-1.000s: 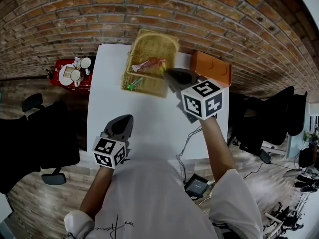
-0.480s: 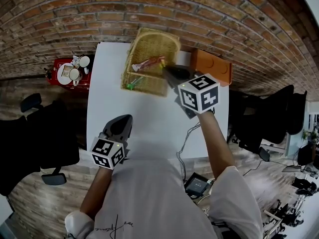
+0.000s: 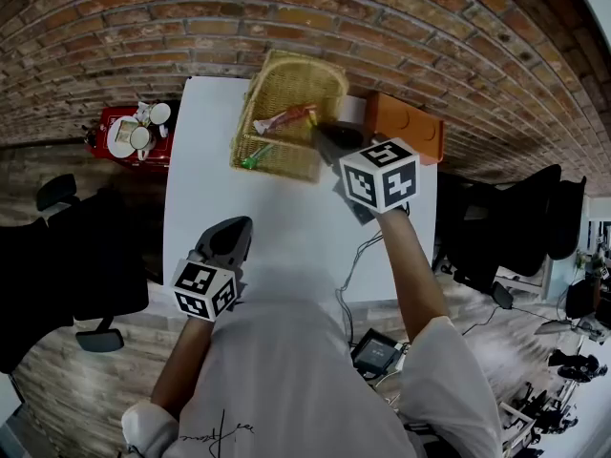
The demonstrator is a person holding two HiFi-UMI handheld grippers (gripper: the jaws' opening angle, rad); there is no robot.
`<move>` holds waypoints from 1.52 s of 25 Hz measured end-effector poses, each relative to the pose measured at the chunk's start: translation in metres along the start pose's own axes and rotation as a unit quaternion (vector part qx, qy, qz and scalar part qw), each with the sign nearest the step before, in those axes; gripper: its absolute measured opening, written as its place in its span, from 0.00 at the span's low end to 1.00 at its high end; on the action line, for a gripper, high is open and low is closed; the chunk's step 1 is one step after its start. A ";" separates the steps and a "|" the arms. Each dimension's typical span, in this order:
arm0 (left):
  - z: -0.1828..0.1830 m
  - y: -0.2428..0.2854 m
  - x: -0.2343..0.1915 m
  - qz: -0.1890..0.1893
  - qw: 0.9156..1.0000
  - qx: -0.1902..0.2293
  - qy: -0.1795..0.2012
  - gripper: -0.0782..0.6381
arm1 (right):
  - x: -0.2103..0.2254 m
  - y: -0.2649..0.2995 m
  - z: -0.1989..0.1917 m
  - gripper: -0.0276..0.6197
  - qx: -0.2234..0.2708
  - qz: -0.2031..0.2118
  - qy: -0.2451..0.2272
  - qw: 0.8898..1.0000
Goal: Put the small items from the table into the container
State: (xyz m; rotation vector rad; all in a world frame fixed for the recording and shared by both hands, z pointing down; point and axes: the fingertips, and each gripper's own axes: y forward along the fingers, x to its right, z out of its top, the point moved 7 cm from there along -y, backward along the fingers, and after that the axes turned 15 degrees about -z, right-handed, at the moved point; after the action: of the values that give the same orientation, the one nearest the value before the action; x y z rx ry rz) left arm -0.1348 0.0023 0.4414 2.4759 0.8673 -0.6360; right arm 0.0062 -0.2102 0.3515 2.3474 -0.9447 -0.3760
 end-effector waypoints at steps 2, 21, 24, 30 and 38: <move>-0.001 0.000 0.000 -0.001 1.000 -0.001 -0.001 0.12 | 0.000 0.000 -0.001 0.10 -0.001 -0.002 -0.003 1.000; -0.001 -0.004 0.000 0.002 1.000 0.001 0.001 0.12 | -0.004 0.001 -0.004 0.22 -0.003 0.011 0.007 1.000; -0.002 -0.005 0.001 0.003 1.000 0.002 0.003 0.12 | -0.004 -0.002 -0.003 0.22 0.001 0.011 0.010 1.000; 0.001 -0.008 0.003 0.003 1.000 0.004 0.009 0.12 | -0.004 -0.010 -0.004 0.22 0.008 0.005 0.014 1.000; 0.004 -0.009 0.004 0.002 1.000 0.006 0.017 0.12 | -0.002 -0.027 -0.004 0.22 0.025 -0.004 0.017 1.000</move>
State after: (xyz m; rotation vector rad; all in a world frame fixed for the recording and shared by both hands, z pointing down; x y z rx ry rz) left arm -0.1390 0.0085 0.4331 2.5059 0.8736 -0.6004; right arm 0.0217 -0.1910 0.3385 2.3963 -0.9388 -0.3192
